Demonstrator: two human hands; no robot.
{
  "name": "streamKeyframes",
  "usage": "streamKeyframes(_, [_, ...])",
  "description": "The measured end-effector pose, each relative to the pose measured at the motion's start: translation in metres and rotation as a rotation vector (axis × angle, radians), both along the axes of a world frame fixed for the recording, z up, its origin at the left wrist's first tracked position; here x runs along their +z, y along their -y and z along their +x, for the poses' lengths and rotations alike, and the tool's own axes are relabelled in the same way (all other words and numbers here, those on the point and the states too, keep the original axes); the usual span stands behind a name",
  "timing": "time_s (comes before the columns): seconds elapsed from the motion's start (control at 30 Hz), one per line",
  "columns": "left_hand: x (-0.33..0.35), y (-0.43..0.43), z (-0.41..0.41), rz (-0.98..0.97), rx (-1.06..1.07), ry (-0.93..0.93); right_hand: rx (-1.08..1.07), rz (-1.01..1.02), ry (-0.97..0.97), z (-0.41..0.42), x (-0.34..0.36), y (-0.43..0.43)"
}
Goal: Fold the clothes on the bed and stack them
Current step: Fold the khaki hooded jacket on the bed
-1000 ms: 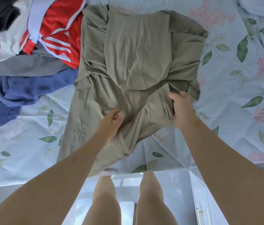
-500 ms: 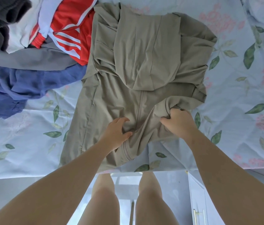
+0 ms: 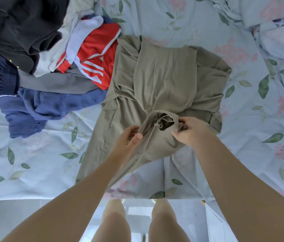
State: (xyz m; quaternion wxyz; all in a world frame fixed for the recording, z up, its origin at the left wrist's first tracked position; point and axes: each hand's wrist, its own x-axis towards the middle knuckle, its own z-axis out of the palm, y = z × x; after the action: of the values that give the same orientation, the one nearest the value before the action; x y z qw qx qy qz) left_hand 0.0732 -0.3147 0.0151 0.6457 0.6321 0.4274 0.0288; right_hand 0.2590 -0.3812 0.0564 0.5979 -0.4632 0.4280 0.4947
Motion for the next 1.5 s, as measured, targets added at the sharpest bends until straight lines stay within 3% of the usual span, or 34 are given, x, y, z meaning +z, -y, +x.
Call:
streamKeyframes(0.07, [-0.002,-0.004,-0.002,0.026,-0.032,-0.038,-0.048,0.012,-0.011,-0.005,-0.004,-0.008])
streamKeyframes(0.2, [-0.016,-0.005,0.000,0.341,-0.225,-0.368,-0.157,0.027,-0.047,-0.014,-0.009,-0.019])
streamKeyframes(0.3, [-0.021,-0.003,0.004,0.465,-0.185,-0.499,-0.184,0.052,-0.013,-0.017,-0.007,-0.022])
streamKeyframes(0.37, [-0.021,-0.008,0.005,0.452,-0.151,-0.516,-0.196,0.099,0.058,-0.016,-0.011,-0.021])
streamKeyframes(0.5, [-0.024,-0.038,0.001,0.206,-0.125,-0.407,-0.287,0.187,0.217,-0.011,-0.017,-0.023])
streamKeyframes(0.57, [-0.029,-0.051,-0.003,0.132,-0.095,-0.395,-0.081,0.148,0.374,-0.011,-0.019,-0.028])
streamKeyframes(0.7, [-0.046,-0.066,-0.014,0.053,0.052,-0.458,0.612,-0.073,0.698,-0.024,-0.034,-0.039])
streamKeyframes(0.8, [-0.055,-0.064,-0.024,-0.030,0.003,-0.515,1.188,-0.177,0.935,-0.036,-0.050,-0.042])
streamKeyframes(0.9, [-0.063,-0.055,-0.037,-0.021,-0.029,-0.521,1.568,-0.161,1.106,-0.047,-0.061,-0.048])
streamKeyframes(1.1, [-0.079,-0.035,-0.063,0.008,-0.121,-0.605,2.132,-0.153,1.384,-0.071,-0.090,-0.077])
streamKeyframes(1.2, [-0.089,-0.032,-0.069,-0.005,-0.097,-0.554,2.364,-0.122,1.513,-0.078,-0.103,-0.088])
streamKeyframes(1.37, [-0.093,-0.042,-0.075,-0.031,0.019,-0.371,2.601,-0.018,1.611,-0.086,-0.119,-0.104])
streamKeyframes(1.5, [-0.090,-0.050,-0.077,-0.026,0.116,-0.312,2.619,0.016,1.773,-0.079,-0.121,-0.109])
